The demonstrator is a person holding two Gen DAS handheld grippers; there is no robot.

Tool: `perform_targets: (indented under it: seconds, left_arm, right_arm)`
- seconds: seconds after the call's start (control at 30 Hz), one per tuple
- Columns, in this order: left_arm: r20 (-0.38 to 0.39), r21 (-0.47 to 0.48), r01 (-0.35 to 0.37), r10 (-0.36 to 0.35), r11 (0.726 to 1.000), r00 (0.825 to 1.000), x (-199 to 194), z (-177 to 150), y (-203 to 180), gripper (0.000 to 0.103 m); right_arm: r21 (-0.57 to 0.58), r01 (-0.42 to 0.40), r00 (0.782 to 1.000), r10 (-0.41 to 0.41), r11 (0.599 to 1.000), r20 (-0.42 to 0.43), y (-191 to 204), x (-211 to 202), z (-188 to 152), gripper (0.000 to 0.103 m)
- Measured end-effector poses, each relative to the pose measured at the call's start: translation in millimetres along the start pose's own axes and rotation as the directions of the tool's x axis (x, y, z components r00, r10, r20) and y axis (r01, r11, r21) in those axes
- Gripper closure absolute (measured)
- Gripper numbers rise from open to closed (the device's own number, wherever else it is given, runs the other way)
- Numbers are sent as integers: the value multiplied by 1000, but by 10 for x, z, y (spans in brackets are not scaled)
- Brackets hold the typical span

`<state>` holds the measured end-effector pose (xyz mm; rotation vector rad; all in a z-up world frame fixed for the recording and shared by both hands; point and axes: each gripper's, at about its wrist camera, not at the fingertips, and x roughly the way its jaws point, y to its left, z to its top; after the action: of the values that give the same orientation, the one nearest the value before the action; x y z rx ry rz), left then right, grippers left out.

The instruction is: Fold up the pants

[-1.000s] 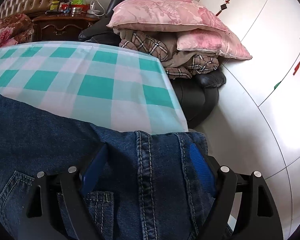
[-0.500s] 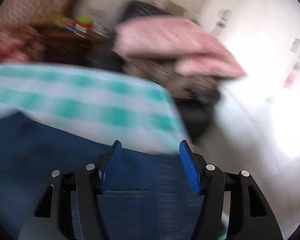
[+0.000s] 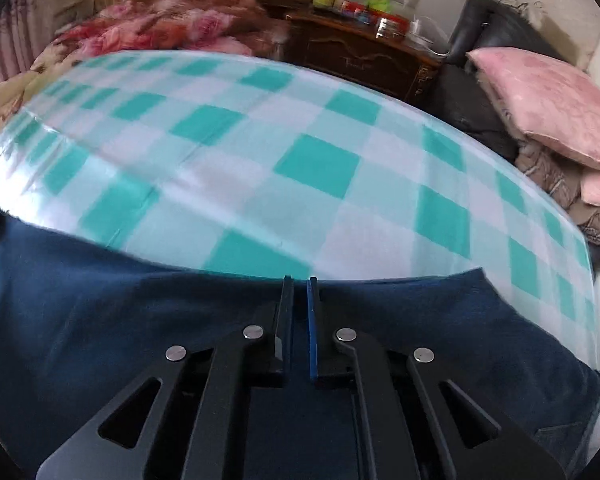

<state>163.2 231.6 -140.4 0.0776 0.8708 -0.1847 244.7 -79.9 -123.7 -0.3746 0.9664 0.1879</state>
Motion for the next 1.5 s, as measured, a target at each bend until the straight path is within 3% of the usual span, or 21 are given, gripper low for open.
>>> perform_targets:
  seconds: [0.13, 0.2, 0.33, 0.43, 0.47, 0.5, 0.57, 0.7, 0.83, 0.9, 0.97, 1.03, 1.07, 1.1, 1.17, 1.2, 1.23, 1.3, 1.33, 1.4, 1.5]
  left_arm:
    - [19, -85, -81, 83, 993, 996, -123, -72, 213, 97]
    - [32, -190, -68, 75, 979, 997, -288, -188, 483, 68]
    - [6, -268, -154, 162, 951, 987, -536, -427, 947, 67]
    - [-61, -340, -310, 309, 888, 949, -724, -668, 1500, 67]
    - [-68, -391, -379, 384, 839, 921, -869, -725, 1666, 56]
    - [-63, -432, -441, 461, 787, 885, -1039, -774, 1784, 45]
    - [-35, -475, -452, 498, 755, 867, -1268, -831, 1874, 43]
    - [33, -452, -363, 422, 815, 906, -1466, -883, 1580, 42]
    - [49, -401, -234, 275, 886, 960, -1351, -1002, 1077, 42]
    - [-27, -368, -290, 302, 883, 953, -1163, -1079, 944, 43]
    - [-94, -354, -411, 405, 840, 909, -1069, -1137, 1005, 70]
    - [-87, -395, -480, 488, 784, 869, -1196, -1083, 1029, 56]
    - [-48, -427, -494, 526, 757, 849, -1352, -1049, 1017, 36]
    - [-29, -449, -482, 527, 752, 850, -1423, -1034, 1028, 31]
    - [-17, -567, -392, 466, 724, 885, -1588, -1087, 1135, 31]
    - [-28, -633, -361, 446, 685, 895, -1639, -1161, 1218, 32]
    - [-44, -721, -317, 416, 616, 908, -1697, -1305, 1338, 33]
    - [-36, -817, -227, 346, 531, 937, -1725, -1496, 1498, 51]
    - [-17, -864, -167, 303, 475, 953, -1753, -1634, 1551, 51]
    - [0, -888, -123, 267, 443, 964, -1766, -1731, 1581, 51]
    - [37, -896, -58, 204, 441, 978, -1735, -1735, 1570, 51]
  right_arm:
    - [-11, 90, 996, -90, 996, 18, 45, 15, 11, 99]
    - [-5, 114, 993, -114, 993, 21, 58, 38, 13, 99]
    - [4, 129, 989, -129, 992, 68, 62, 18, 29, 92]
    - [35, 79, 977, -84, 996, 198, 8, -461, -14, 46]
    - [34, 78, 967, -84, 996, 242, -10, -612, -60, 27]
    - [39, 86, 955, -94, 996, 282, -49, -784, -142, 23]
    - [68, 110, 948, -125, 992, 292, -219, -1062, -388, 23]
    - [235, 174, 954, -222, 956, 200, -850, -1301, -989, 22]
    - [437, 277, 953, -304, 856, -10, -1788, -1345, -1841, 24]
    - [482, 355, 929, -359, 801, -89, -2146, -1394, -2173, 27]
    - [528, 454, 886, -426, 717, -182, -2554, -1483, -2531, 27]
    - [573, 505, 857, -454, 645, -244, -2823, -1574, -2791, 30]
    - [626, 495, 860, -440, 602, -257, -2995, -1662, -2955, 31]
    - [659, 471, 873, -419, 586, -252, -3073, -1712, -3047, 32]
    - [723, 371, 920, -334, 582, -204, -3192, -1768, -3180, 32]
    - [738, 327, 938, -297, 591, -178, -3203, -1760, -3196, 32]
    - [749, 280, 955, -258, 601, -149, -3210, -1735, -3190, 32]
    - [763, 202, 975, -198, 615, -99, -3234, -1643, -3155, 32]
    - [763, 199, 976, -193, 615, -99, -3233, -1611, -3130, 32]
    - [767, 211, 974, -196, 606, -113, -3280, -1523, -3050, 32]
    - [764, 190, 977, -197, 617, -84, -3334, -1484, -2897, 32]
